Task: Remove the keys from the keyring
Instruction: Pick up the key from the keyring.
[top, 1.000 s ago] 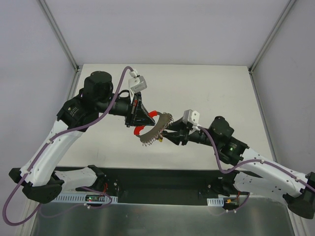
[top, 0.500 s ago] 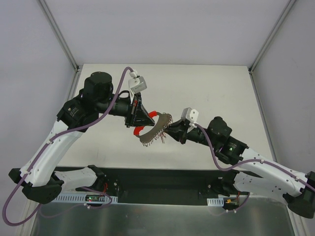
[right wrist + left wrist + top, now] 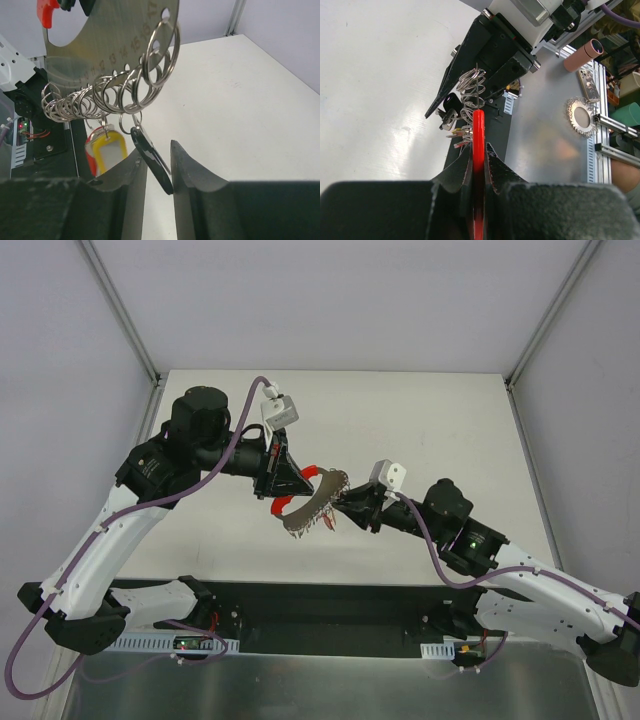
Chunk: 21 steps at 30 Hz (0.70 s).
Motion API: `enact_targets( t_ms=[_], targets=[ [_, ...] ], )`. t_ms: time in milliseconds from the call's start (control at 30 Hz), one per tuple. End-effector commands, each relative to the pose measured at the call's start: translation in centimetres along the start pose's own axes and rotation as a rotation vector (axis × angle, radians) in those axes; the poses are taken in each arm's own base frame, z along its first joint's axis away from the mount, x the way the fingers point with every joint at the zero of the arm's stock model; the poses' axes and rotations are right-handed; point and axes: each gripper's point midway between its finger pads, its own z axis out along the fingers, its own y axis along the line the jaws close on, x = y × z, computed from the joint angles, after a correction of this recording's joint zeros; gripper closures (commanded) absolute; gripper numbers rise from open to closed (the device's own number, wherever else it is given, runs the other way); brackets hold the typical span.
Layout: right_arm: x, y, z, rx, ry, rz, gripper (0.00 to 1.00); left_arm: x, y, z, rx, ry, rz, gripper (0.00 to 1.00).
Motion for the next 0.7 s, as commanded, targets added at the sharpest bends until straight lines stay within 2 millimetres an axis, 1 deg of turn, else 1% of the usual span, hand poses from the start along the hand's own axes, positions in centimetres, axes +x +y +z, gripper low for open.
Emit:
enact_targets(
  t_ms=[0, 33, 100, 133, 233, 300, 333, 367, 433, 567, 667],
  targets=[
    [-2.8, -0.3, -0.1, 0.017, -0.066, -0.023, 0.74, -0.5, -0.2, -0.5, -0.009, -0.025, 0.035, 1.00],
    [-2.8, -0.4, -0.1, 0.021, -0.067, -0.025, 0.76, -0.5, -0.2, -0.5, -0.009, -0.024, 0.035, 1.00],
    [-2.9, -0.4, -0.1, 0.022, -0.069, -0.023, 0.76, -0.4, 0.0, -0.3, -0.012, -0.019, 0.029, 1.00],
    [-2.9, -0.2, -0.1, 0.013, -0.069, -0.022, 0.73, -0.4, 0.1, -0.3, -0.012, -0.018, 0.030, 1.00],
    [-3.1, 0.1, 0.1, -0.008, -0.077, -0.020, 0.69, -0.4, 0.1, -0.2, -0.006, -0.015, 0.026, 1.00],
    [-3.6, 0.3, 0.2, -0.021, -0.092, -0.016, 0.68, -0.5, 0.0, -0.2, -0.003, -0.016, 0.024, 1.00],
    [-3.6, 0.6, 0.4, -0.041, -0.089, -0.014, 0.65, -0.4, 0.0, -0.2, -0.003, -0.014, 0.024, 1.00],
    [-4.0, 0.7, 0.4, -0.049, -0.102, -0.013, 0.64, -0.4, -0.1, -0.2, -0.001, -0.015, 0.024, 1.00],
    [-4.0, 1.0, 0.7, -0.066, -0.103, -0.003, 0.62, -0.4, 0.0, -0.2, 0.001, -0.012, 0.019, 1.00],
    [-4.7, 1.4, 1.1, -0.087, -0.124, 0.007, 0.61, -0.3, -0.1, -0.2, 0.003, -0.012, 0.018, 1.00],
    [-4.9, 1.5, 1.2, -0.098, -0.135, 0.014, 0.63, -0.2, -0.1, -0.2, 0.001, -0.011, 0.015, 1.00]
  ],
)
